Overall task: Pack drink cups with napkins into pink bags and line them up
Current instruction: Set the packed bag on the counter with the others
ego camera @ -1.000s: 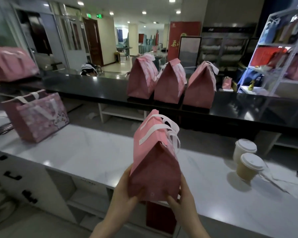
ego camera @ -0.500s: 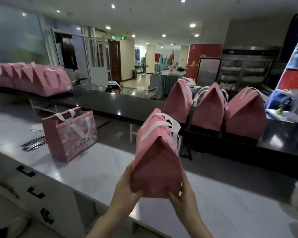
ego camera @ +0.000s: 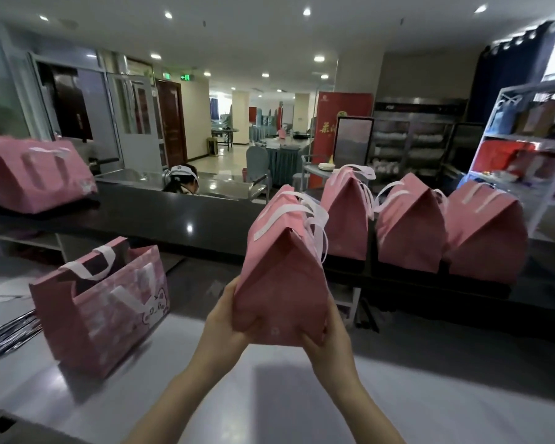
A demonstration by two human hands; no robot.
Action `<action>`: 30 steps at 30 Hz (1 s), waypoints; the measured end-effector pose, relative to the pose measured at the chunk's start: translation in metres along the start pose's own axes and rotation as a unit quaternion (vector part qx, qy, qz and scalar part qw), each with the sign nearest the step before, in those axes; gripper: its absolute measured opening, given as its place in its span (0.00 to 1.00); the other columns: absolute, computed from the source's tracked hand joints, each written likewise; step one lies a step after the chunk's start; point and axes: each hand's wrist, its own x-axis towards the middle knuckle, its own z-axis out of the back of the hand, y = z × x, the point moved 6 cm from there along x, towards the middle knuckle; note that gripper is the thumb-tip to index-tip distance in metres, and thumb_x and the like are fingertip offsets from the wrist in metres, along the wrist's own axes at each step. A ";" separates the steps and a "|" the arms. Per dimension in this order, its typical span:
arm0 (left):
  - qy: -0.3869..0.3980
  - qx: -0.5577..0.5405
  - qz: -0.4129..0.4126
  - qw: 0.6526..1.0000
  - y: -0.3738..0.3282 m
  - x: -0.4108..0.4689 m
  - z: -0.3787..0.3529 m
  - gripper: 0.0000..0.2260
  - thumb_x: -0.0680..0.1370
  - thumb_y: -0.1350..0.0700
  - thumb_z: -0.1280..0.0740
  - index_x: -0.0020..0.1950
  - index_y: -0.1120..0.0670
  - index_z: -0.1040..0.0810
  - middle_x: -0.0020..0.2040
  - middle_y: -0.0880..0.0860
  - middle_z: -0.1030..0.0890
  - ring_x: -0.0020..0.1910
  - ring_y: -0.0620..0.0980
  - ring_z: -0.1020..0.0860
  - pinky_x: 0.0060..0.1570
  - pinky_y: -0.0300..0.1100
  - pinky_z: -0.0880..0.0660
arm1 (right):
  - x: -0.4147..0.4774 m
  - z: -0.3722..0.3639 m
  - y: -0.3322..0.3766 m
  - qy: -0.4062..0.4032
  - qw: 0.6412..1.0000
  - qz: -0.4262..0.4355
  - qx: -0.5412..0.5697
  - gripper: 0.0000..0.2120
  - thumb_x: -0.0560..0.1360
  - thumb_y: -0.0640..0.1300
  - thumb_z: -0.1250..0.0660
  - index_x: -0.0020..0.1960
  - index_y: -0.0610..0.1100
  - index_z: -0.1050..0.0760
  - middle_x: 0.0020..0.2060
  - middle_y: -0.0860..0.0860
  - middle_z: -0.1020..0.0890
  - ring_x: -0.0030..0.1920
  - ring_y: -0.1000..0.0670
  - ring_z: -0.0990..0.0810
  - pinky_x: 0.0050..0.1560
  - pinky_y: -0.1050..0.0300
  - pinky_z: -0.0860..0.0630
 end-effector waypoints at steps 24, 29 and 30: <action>0.001 0.035 0.014 0.999 0.085 0.185 -0.036 0.35 0.68 0.57 0.27 0.66 0.32 0.39 0.54 0.43 0.20 0.52 0.40 0.21 0.46 0.33 0.26 | 0.180 -0.032 -0.058 -0.026 0.998 -0.012 -0.064 0.42 0.68 0.27 0.33 0.76 0.51 0.41 0.67 0.49 0.30 0.66 0.53 0.29 0.70 0.58 0.34; 0.005 0.054 0.006 0.998 0.105 0.222 -0.040 0.37 0.71 0.63 0.29 0.69 0.37 0.42 0.56 0.47 0.21 0.54 0.45 0.22 0.47 0.38 0.26 | 0.213 -0.050 -0.069 -0.062 0.996 -0.019 -0.065 0.38 0.69 0.30 0.33 0.75 0.51 0.38 0.69 0.52 0.30 0.67 0.57 0.30 0.67 0.65 0.35; 0.008 0.056 0.002 0.998 0.109 0.230 -0.041 0.37 0.71 0.65 0.29 0.69 0.37 0.42 0.56 0.48 0.21 0.54 0.46 0.22 0.47 0.39 0.26 | 0.220 -0.053 -0.072 -0.069 0.995 -0.028 -0.062 0.37 0.70 0.31 0.33 0.75 0.52 0.38 0.69 0.53 0.30 0.67 0.57 0.29 0.67 0.63 0.34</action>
